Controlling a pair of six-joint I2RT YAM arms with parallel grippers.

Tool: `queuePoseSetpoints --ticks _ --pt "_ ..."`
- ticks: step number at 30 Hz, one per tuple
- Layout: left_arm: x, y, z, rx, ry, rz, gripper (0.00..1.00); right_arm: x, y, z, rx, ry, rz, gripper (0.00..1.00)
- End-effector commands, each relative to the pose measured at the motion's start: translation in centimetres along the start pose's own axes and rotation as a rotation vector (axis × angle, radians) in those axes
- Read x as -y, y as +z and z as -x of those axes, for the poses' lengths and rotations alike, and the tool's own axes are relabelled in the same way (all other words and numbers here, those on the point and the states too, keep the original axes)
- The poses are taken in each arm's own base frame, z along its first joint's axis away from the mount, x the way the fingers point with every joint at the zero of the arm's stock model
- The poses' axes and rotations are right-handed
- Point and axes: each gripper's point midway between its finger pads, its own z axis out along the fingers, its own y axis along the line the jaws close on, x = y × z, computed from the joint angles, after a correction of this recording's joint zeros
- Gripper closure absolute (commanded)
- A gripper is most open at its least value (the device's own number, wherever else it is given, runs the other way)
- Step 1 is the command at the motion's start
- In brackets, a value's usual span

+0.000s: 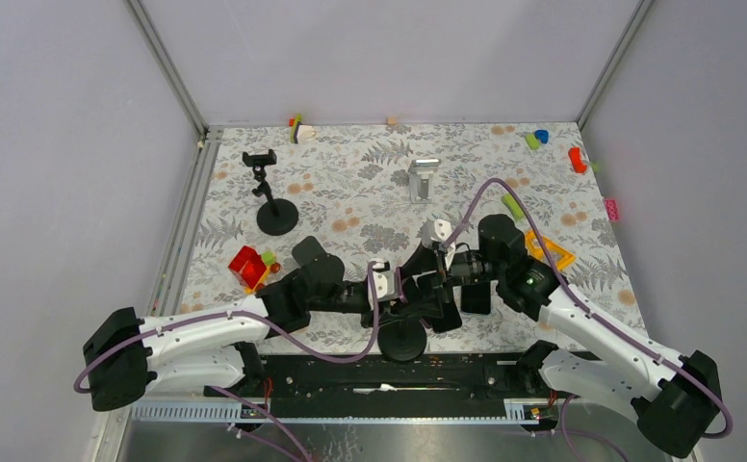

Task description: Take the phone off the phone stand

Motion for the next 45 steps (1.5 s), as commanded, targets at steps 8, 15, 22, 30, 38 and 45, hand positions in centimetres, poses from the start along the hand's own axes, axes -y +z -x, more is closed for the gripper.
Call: queuePoseSetpoints --ticks 8,15,22,30,38,45 --pt "2.1 2.4 3.3 0.098 -0.12 -0.084 0.9 8.5 -3.0 -0.7 0.083 -0.009 -0.574 1.0" --pt "0.7 2.5 3.5 0.071 -0.206 -0.038 0.88 7.6 -2.8 -1.6 0.078 -0.008 -0.577 1.0" --pt "-0.8 2.0 3.1 0.03 -0.265 0.034 0.88 7.2 -2.6 -1.8 0.081 -0.004 -0.555 1.0" --pt "-2.0 0.9 3.5 0.082 -0.257 0.12 0.45 6.7 -1.9 -1.8 0.087 0.008 -0.506 1.0" --pt "-2.2 -0.4 3.6 0.103 -0.216 0.16 0.01 5.1 -1.0 -1.8 0.105 0.003 -0.402 1.0" --pt "-1.7 -1.3 4.0 0.125 -0.196 0.152 0.01 3.8 -0.5 -1.7 0.115 -0.01 -0.321 1.0"
